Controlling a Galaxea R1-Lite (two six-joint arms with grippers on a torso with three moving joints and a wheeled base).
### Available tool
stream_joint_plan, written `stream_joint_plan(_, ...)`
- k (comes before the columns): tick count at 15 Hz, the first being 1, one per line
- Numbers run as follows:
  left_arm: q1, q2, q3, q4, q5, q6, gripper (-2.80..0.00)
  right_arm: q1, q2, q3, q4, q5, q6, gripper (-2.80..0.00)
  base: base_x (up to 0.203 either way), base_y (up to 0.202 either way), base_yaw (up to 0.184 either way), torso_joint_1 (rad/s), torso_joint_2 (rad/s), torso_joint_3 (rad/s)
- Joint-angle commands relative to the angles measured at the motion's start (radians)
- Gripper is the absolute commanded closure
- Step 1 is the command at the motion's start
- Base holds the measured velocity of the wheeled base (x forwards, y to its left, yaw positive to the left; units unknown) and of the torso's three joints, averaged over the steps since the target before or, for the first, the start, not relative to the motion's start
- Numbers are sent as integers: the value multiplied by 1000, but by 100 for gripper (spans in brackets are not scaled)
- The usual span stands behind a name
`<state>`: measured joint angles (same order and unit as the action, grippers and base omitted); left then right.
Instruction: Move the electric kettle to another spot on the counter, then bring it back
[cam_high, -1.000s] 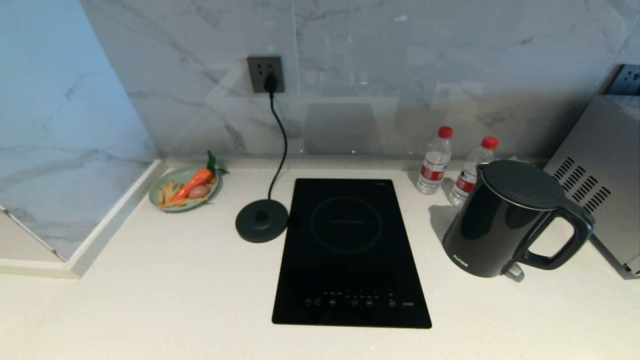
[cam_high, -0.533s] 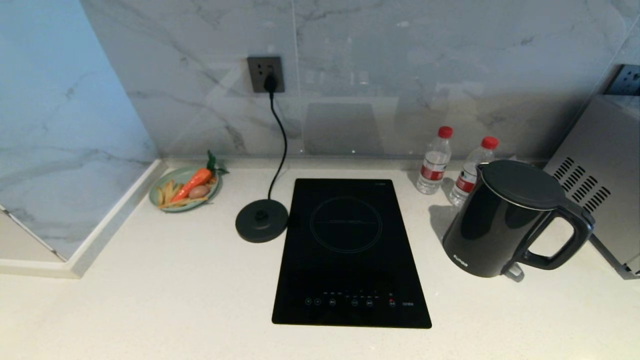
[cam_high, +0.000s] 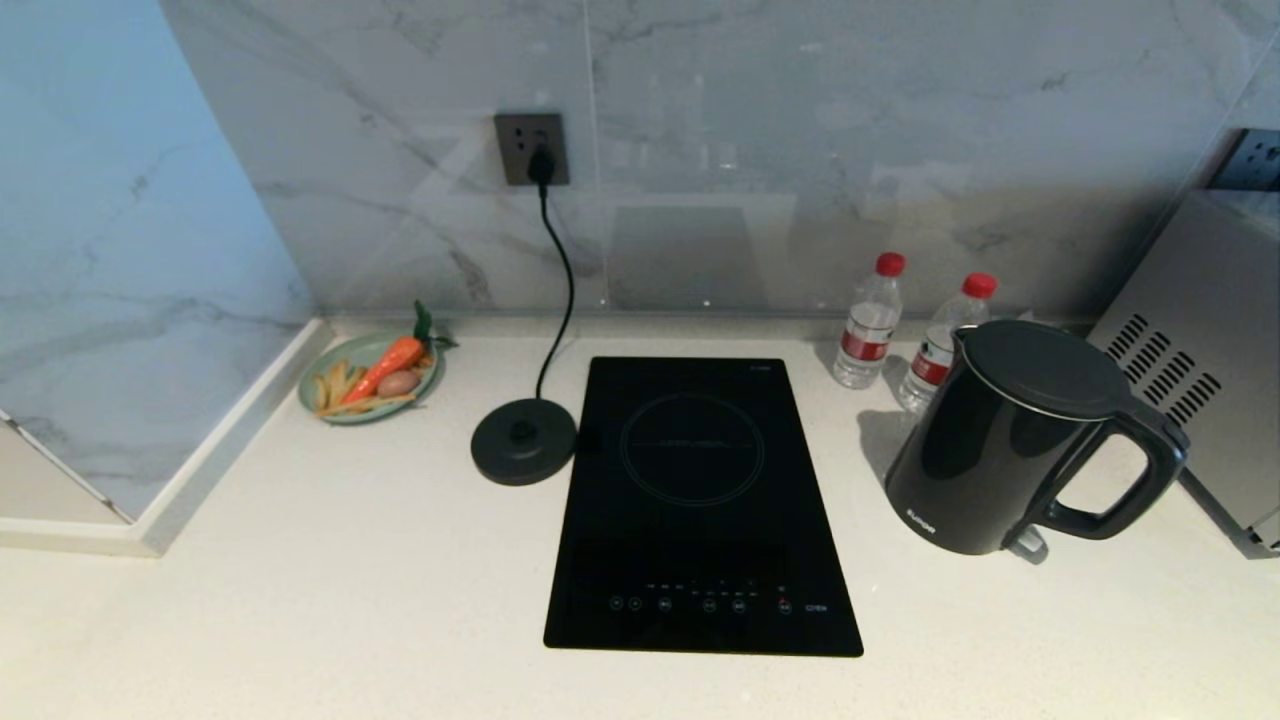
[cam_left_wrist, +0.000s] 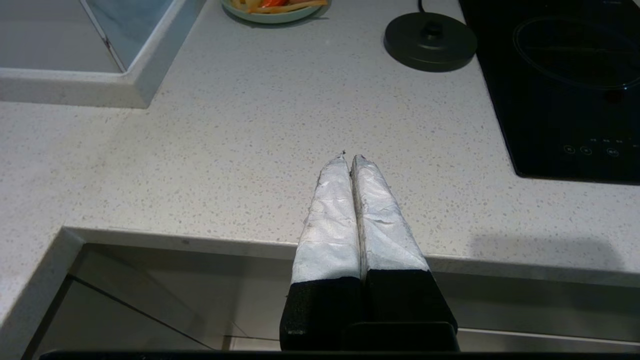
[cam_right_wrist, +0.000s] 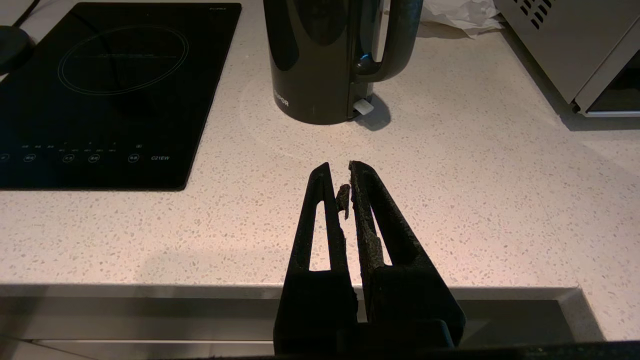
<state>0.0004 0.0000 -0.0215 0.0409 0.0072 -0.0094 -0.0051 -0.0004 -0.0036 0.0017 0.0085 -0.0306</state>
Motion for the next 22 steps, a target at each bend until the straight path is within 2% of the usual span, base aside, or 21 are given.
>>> stream_joint_plan(1,1,0,0,1,1,1,0,1,0,-1,0,-3,9,0,0,0,0,0,0,0)
stream_joint_plan(9,0,2,0,4,-3,2,0,1,0,-1,-2,-4,18,0,0,0,0,0,0,11)
stream_joint_plan(22,0,2,0,2,-1,0,0,1,0,-1,-1,-4,18,0,0,0,0,2,2,191)
